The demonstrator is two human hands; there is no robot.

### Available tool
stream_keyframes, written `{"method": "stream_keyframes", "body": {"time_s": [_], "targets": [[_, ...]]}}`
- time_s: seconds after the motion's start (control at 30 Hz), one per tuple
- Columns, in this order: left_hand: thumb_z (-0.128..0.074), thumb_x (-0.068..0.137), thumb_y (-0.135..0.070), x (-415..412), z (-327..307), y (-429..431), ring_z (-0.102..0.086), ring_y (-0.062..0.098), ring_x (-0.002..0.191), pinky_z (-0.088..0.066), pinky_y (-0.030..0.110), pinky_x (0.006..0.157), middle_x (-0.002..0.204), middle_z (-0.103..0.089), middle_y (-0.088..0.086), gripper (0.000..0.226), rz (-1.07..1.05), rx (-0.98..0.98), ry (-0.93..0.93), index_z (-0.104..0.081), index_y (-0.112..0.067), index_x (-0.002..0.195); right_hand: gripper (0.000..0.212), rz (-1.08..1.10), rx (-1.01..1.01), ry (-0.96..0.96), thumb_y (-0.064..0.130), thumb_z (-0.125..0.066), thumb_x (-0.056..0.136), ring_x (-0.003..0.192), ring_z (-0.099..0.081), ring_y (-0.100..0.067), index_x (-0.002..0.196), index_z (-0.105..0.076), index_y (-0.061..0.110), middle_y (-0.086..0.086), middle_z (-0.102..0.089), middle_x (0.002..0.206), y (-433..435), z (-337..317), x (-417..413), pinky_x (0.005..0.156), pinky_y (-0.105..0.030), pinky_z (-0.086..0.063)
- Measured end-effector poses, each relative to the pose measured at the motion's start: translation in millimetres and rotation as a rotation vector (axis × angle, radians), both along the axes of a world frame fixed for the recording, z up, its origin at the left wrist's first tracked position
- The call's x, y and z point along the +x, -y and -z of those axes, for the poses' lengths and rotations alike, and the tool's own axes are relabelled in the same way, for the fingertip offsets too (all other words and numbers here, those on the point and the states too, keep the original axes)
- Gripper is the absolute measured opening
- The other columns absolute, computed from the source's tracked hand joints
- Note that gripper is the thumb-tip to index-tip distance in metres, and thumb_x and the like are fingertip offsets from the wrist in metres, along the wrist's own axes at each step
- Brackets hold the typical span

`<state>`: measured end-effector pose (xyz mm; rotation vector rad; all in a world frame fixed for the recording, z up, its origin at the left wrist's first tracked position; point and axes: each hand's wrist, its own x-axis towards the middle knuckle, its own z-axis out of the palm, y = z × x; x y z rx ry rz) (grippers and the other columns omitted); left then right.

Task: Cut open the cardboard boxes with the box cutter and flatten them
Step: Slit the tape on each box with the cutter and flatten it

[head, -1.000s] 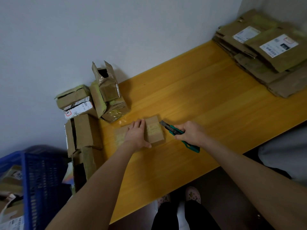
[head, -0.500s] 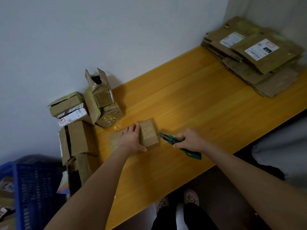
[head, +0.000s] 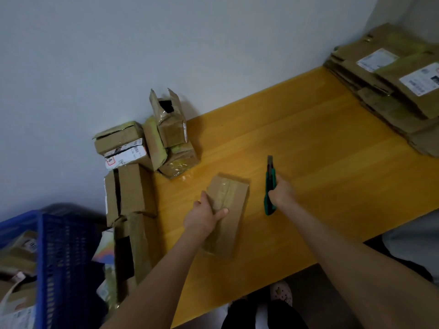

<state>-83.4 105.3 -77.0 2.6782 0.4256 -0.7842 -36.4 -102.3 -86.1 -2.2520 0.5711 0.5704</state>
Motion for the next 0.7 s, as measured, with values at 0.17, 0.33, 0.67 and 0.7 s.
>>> {"method": "stream_keyframes", "body": {"time_s": [0.17, 0.33, 0.67, 0.7], "targets": [[-0.051, 0.088, -0.064, -2.6, 0.6, 2.5, -0.054, 0.032, 0.119, -0.049, 0.043, 0.086, 0.137, -0.049, 0.011, 0.089, -0.01, 0.035, 0.004, -0.012, -0.015, 0.151, 0.048, -0.123, -0.143, 0.092, 0.024, -0.047, 0.1, 0.105, -0.061, -0.027, 0.147, -0.038, 0.017, -0.008, -0.059, 0.129, -15.4, -8.1, -5.9, 0.078, -0.037, -0.055], [-0.049, 0.094, -0.055, -7.1, 0.3, 8.3, -0.05, 0.036, 0.125, -0.043, 0.044, 0.097, 0.14, -0.047, 0.017, 0.089, -0.066, -0.071, -0.009, -0.003, -0.007, 0.153, 0.047, -0.343, -0.064, -0.062, 0.052, -0.054, 0.091, 0.096, -0.063, -0.023, 0.121, -0.057, 0.016, -0.004, -0.064, 0.109, -55.9, -13.8, -40.1, 0.076, -0.032, -0.054], [-0.045, 0.092, -0.061, -11.9, -12.6, 16.9, -0.053, 0.033, 0.12, -0.047, 0.04, 0.084, 0.148, -0.033, 0.014, 0.096, 0.011, 0.04, 0.021, 0.009, -0.011, 0.154, 0.042, -0.233, -0.098, -0.169, 0.055, -0.066, 0.082, 0.076, -0.065, -0.022, 0.084, -0.058, 0.013, -0.003, -0.064, 0.085, -67.9, -14.8, -42.2, 0.07, -0.037, -0.06], [-0.045, 0.092, -0.063, -10.9, -12.8, 18.5, -0.054, 0.032, 0.119, -0.047, 0.039, 0.082, 0.149, -0.032, 0.014, 0.097, 0.008, 0.067, 0.017, 0.009, -0.011, 0.154, 0.043, -0.228, -0.116, -0.161, 0.056, -0.066, 0.081, 0.075, -0.066, -0.023, 0.081, -0.058, 0.013, -0.003, -0.064, 0.084, -69.0, -14.4, -42.2, 0.069, -0.036, -0.06]]}}
